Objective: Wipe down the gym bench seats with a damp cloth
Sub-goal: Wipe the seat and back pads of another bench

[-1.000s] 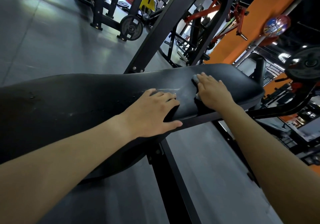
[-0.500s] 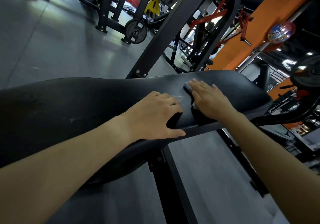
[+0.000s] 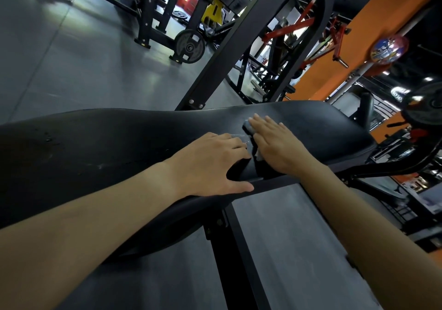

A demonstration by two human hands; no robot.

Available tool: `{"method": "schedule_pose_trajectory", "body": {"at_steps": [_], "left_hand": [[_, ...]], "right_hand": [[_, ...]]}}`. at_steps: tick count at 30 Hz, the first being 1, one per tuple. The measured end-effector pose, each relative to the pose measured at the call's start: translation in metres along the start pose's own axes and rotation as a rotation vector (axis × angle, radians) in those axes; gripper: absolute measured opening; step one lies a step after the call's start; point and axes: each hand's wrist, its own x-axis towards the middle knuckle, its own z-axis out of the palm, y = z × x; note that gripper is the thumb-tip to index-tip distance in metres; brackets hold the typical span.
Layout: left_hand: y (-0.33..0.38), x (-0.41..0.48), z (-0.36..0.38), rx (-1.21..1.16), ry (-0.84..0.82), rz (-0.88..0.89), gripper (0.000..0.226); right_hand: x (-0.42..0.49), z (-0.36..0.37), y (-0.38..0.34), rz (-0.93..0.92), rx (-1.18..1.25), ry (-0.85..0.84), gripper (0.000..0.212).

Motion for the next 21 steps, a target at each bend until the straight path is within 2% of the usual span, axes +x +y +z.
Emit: {"method": "schedule_pose_trajectory", "body": {"at_steps": [4, 9, 11, 18, 21], "left_hand": [[0.000, -0.001, 0.002, -0.003, 0.000, -0.008, 0.075], [0.000, -0.002, 0.003, -0.023, -0.019, -0.019, 0.077], [0.000, -0.003, 0.003, -0.024, -0.021, -0.020, 0.077], [0.002, -0.004, 0.000, 0.020, 0.009, 0.025, 0.067], [0.001, -0.008, -0.002, 0.076, 0.016, 0.050, 0.064]], "right_hand": [[-0.003, -0.007, 0.015, -0.007, 0.004, -0.009, 0.050], [0.024, -0.014, 0.036, 0.224, 0.006, 0.085, 0.049], [0.029, -0.011, 0.028, 0.255, 0.014, 0.118, 0.049], [-0.020, 0.006, -0.029, 0.010, 0.006, 0.037, 0.054], [-0.036, 0.007, -0.027, -0.023, 0.007, 0.049, 0.052]]}}
